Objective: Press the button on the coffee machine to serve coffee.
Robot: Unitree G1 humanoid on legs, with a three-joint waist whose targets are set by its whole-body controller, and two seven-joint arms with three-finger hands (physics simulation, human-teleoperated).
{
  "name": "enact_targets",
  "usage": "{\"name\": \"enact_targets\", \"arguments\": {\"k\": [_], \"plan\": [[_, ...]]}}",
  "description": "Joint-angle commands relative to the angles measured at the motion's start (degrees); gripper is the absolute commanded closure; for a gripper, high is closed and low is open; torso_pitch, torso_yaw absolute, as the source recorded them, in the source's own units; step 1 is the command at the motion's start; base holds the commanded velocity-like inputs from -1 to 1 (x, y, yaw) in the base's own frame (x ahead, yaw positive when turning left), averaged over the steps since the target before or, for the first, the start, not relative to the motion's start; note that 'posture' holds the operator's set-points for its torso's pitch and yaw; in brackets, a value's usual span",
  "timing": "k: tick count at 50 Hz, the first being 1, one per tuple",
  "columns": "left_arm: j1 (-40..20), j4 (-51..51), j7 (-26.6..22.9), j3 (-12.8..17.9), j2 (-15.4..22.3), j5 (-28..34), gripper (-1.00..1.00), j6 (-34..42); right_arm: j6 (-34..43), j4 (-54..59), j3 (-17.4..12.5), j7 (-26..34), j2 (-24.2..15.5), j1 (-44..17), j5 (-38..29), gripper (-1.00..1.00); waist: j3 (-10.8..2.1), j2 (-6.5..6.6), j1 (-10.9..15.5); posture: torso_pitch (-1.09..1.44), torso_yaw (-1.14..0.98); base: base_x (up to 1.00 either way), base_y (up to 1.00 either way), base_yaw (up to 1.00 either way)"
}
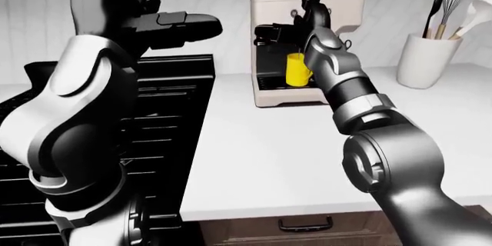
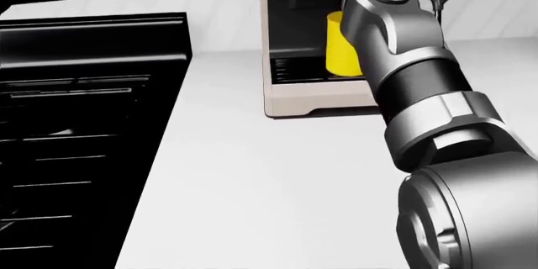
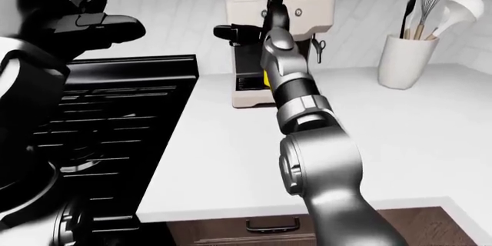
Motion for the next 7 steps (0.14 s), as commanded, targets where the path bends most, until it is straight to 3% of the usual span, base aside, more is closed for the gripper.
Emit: {"name": "enact_targets", "arguments": {"k": [1,7], "plan": [[-1.8,-0.7,0.0,0.6,0.5,0.1,-1.0,-1.4,-1.0,-1.6,-0.1,-0.1,-0.5,-2.0,0.0,-1.0,-0.62,0.13,0.0,-0.38,0.0,0.0,0.0,0.0],[-1.8,-0.5,0.0,0.5,0.6,0.2,-1.0,-1.7,-1.0,-0.9,-0.3,-0.3,-0.8,-2.7,-0.1,-1.0,-0.58,0.16,0.1,-0.38,0.0,0.0,0.0,0.0]]}}
